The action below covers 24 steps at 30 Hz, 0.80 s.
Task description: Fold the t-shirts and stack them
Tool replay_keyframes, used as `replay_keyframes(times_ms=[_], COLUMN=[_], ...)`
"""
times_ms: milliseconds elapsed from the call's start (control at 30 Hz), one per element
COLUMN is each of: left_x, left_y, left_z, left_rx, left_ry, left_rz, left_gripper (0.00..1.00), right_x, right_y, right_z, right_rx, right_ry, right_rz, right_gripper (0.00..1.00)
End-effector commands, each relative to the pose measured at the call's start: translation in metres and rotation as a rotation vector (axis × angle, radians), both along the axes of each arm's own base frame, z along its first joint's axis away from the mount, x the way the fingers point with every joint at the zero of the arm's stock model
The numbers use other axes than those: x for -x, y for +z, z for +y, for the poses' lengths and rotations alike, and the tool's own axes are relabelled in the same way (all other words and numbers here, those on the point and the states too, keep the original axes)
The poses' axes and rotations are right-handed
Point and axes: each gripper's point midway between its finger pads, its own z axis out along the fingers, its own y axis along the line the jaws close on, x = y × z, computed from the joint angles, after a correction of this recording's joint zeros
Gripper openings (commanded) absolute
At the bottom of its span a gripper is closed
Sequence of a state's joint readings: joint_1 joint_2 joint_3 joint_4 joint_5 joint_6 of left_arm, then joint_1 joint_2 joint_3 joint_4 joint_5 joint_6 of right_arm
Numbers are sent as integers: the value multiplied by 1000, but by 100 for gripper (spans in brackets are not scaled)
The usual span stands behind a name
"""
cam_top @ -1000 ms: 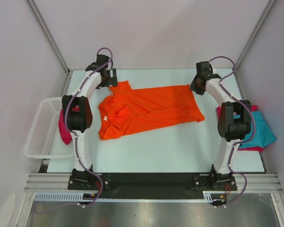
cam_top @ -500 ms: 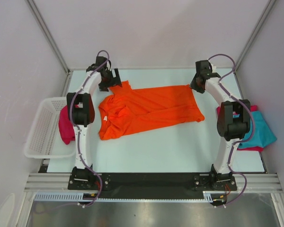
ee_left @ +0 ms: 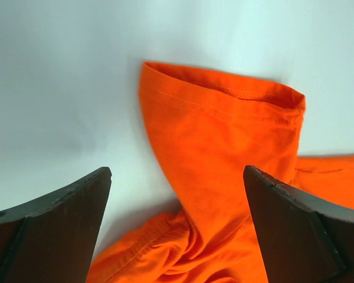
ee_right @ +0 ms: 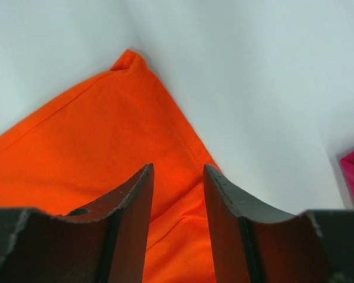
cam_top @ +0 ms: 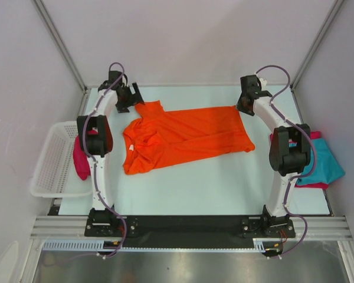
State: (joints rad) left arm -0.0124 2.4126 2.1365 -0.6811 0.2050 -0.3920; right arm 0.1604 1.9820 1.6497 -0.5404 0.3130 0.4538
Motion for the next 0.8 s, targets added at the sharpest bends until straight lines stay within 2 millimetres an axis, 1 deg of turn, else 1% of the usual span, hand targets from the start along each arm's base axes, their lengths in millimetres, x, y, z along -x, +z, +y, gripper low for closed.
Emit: replay_keyframes(times_ms=[0,133,267,333,467,533,567,633,667,733,767], left_x=[-8,-10,-10,-11,-15,-18,-21,-22,-24,-24,-24], left_y=[-6,-21,-39,-43,-51,-49,-48,-43,-42,-44,-43], left_z=[2,-2,-13,-18,-26,-30,-32,-37,-38,-44,-46], left_rx=[19,55,116,133,173,199,220,256,266,307,316], left_ry=[19,33,32,32,28,23,23,33,35,36,33], left_rz=[-20,-2,14,17,16,17,16,18,14,23,23], left_gripper=[100,99,99,99,98,97,93,90,87,82,77], right_x=[3,15,20,18,18,18,19,21,22,24,24], right_y=[22,22,27,32,31,33,34,36,39,46,48], right_z=[6,12,14,14,18,18,17,16,16,15,13], right_rx=[40,65,86,88,90,97,100,111,113,117,121], right_ry=[13,30,39,36,38,42,40,39,41,42,40], right_rz=[-51,-33,-32,-40,-26,-26,-23,-19,-22,-36,-37], right_gripper=[45,45,45,45,44,44,44,44,44,44,44])
